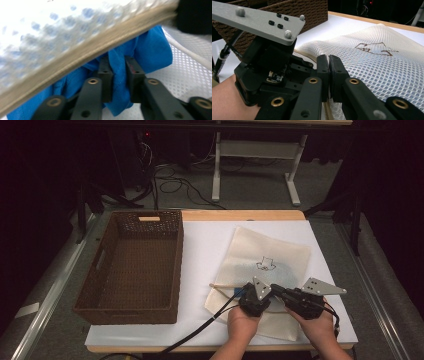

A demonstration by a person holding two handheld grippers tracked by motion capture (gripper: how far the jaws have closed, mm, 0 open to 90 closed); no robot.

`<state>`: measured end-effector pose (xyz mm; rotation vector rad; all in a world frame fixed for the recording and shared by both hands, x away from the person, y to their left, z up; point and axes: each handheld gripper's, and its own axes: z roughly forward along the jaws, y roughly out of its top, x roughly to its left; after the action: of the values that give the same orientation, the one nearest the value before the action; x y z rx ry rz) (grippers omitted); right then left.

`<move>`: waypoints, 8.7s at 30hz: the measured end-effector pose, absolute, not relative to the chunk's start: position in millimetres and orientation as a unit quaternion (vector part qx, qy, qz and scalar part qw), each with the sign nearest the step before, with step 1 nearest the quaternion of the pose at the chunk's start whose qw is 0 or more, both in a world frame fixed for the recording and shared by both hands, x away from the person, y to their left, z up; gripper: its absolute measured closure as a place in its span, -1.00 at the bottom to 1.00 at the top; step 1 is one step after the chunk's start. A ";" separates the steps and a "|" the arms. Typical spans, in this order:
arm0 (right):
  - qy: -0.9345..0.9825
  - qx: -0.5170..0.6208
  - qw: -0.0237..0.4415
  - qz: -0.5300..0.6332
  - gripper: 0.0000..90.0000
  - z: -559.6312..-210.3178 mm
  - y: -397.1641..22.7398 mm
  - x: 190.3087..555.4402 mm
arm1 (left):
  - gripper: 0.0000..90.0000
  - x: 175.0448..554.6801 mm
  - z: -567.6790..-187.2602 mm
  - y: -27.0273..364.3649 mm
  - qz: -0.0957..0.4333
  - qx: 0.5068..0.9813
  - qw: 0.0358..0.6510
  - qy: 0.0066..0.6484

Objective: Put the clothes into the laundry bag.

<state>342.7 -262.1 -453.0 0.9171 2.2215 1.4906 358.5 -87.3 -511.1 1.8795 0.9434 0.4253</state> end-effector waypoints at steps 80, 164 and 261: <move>0.791 0.316 0.151 0.501 0.96 -456.7 -262.0 324.6 | -0.03 305.4 -488.6 44.7 0.195 0.754 0.492 0.389; 0.827 0.370 0.157 0.394 0.71 -486.5 -294.3 350.6 | -0.06 314.7 -489.4 59.1 0.180 0.743 0.483 0.427; 0.780 0.425 0.206 0.410 0.66 -479.3 -342.1 341.6 | 0.64 301.3 -512.2 40.0 0.208 0.778 0.423 0.416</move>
<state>341.6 -342.1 -479.3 1.1835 2.1741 1.1420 301.3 40.0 -512.2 1.9467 1.0408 0.5212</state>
